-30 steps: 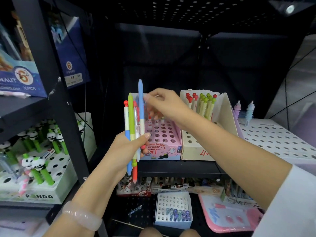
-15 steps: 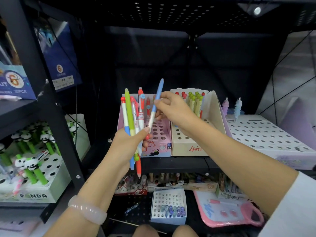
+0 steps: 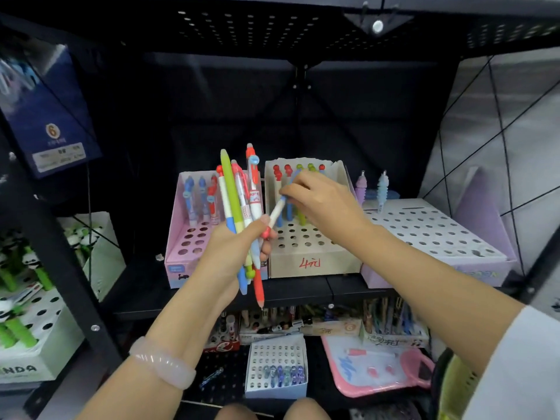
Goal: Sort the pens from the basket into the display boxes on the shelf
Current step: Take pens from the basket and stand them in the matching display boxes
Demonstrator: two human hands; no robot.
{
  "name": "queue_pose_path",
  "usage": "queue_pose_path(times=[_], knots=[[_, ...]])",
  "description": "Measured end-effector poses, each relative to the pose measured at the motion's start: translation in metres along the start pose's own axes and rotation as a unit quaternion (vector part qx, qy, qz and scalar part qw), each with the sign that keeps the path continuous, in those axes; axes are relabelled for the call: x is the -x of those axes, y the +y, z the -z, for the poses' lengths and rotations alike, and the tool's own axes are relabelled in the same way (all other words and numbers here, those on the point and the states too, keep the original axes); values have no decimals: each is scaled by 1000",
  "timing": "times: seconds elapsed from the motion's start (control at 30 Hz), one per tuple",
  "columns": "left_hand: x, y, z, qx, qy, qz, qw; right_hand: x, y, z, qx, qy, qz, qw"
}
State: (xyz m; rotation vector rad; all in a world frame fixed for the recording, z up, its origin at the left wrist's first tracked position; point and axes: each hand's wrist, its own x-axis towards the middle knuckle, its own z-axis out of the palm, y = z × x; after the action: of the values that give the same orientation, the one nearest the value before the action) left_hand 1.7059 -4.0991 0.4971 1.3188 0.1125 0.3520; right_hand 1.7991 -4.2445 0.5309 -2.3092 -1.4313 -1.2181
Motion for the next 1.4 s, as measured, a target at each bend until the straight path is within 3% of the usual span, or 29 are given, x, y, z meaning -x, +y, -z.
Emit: queue_pose_path(times=[0.1,0.17,0.27,0.37,0.83,0.97,1.1,1.17,1.23,1.3,1.4], knots=[[-4,1,3,2,27,1,1000,2,8,0,-27,-17,-34,999],[-4,0,6,-2,35,0,999,4,11,-5,-104,-10,-139,985],[-3,-4,9,-9,40,0,999,3,9,-16,-258,8,-291,921],[-3,-8,11,-20,44,-4,999,1,6,-28,-347,-5,-370,862],[1,-13,13,-16,35,8,999,-8,-6,-47,-152,-51,-353,922],[2,-13,13,-18,34,9,999,-13,-6,-59,-87,-156,-384,906],[3,-13,18,-41,35,4,999,-12,-8,-61,-42,-208,-410,887],[3,-14,21,-46,35,3,998,-10,-10,-58,-48,-185,-384,903],[2,-14,21,-42,39,5,998,-11,-15,-52,-171,-103,-359,912],[2,-15,18,-35,41,8,999,-19,-24,-41,-370,-25,-367,853],[3,-16,12,-28,35,7,999,-31,-34,-29,-551,-27,-371,747]])
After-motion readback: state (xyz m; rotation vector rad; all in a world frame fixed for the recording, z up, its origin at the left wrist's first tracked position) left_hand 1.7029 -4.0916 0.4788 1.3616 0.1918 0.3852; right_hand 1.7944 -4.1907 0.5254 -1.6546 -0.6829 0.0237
